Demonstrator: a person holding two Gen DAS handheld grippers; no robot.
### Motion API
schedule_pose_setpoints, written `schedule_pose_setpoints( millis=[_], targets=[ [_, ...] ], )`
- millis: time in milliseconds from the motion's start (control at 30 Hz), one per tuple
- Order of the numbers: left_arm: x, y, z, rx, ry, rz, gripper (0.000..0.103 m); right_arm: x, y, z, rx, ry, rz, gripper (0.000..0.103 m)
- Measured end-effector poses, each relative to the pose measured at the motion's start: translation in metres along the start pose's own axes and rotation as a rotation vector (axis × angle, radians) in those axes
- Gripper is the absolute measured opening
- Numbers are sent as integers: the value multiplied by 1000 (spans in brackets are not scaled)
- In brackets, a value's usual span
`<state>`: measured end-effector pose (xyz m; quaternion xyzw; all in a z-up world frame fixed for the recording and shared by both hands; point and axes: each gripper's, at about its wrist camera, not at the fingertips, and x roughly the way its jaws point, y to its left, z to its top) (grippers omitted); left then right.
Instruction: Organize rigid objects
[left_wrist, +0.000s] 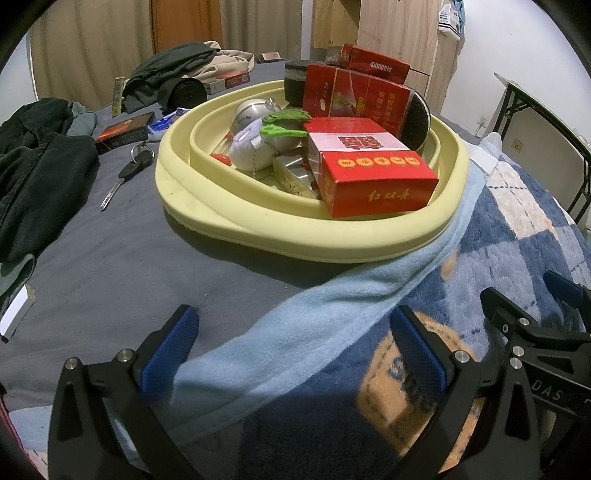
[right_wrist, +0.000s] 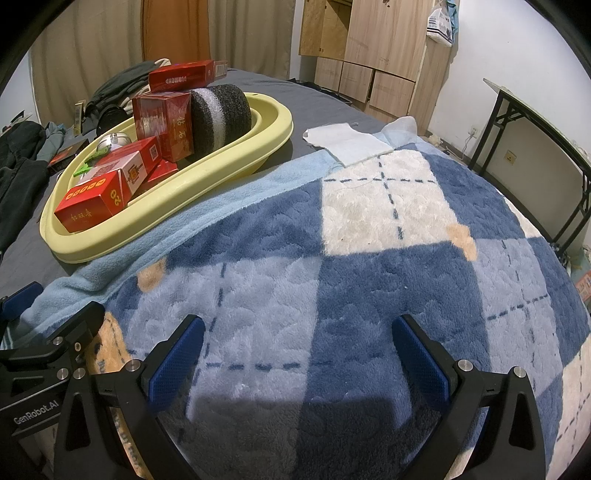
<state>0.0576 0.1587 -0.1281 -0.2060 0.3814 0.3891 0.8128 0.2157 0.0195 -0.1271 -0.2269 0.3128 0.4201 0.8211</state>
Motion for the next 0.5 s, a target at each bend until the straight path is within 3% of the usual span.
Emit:
schedule_pose_setpoints(
  millis=[500],
  targets=[
    [0,0,0,0,0,0,103,0,0,0,0,1,0,103]
  ],
)
